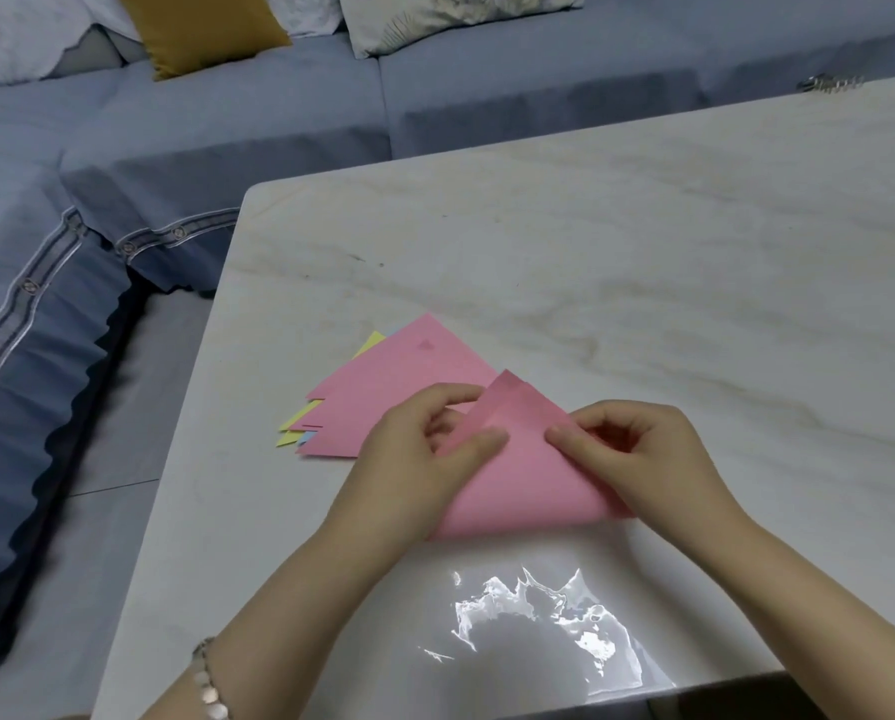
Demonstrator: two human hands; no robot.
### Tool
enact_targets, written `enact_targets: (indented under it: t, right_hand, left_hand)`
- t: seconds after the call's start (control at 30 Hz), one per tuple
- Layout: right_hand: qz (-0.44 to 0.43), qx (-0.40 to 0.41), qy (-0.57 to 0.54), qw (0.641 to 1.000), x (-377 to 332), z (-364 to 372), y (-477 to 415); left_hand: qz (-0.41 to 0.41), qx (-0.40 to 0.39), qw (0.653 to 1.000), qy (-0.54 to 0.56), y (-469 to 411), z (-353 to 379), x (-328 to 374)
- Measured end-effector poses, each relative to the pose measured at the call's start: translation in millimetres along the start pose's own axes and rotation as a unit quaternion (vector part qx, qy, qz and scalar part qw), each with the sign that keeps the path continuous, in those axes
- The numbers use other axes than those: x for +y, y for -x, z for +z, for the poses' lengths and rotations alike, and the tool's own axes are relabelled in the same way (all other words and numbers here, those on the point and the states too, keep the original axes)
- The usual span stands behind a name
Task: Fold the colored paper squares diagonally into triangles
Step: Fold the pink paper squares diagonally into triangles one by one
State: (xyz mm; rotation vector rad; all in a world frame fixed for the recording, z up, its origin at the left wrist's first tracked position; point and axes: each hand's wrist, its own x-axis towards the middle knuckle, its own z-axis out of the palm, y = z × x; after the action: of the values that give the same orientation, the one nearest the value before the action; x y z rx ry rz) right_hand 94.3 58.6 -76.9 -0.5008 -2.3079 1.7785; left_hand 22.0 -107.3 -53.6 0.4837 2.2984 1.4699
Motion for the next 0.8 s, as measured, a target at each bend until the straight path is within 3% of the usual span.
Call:
enact_targets:
  t: [0.17, 0.4, 0.63, 0.8]
  right_hand:
    - [-0.023, 0.035, 0.048, 0.998, -3, 0, 0]
    - [-0.026, 0.009, 0.042, 0.999, -9, -3, 4]
    - [-0.019, 0.021, 0.021, 0.999, -12, 0, 11]
    - [-0.029, 0.035, 0.025, 0.999, -17, 1, 15]
  left_hand:
    - [0.040, 0.056, 0.996, -0.048, -2, 8, 1]
    - [-0.006, 0.010, 1.000, 0.020, 6, 12, 1]
    - [0.010, 0.045, 0.998, -0.040, 14, 16, 1]
    - [0.031, 0.062, 0.997, -0.019, 19, 22, 3]
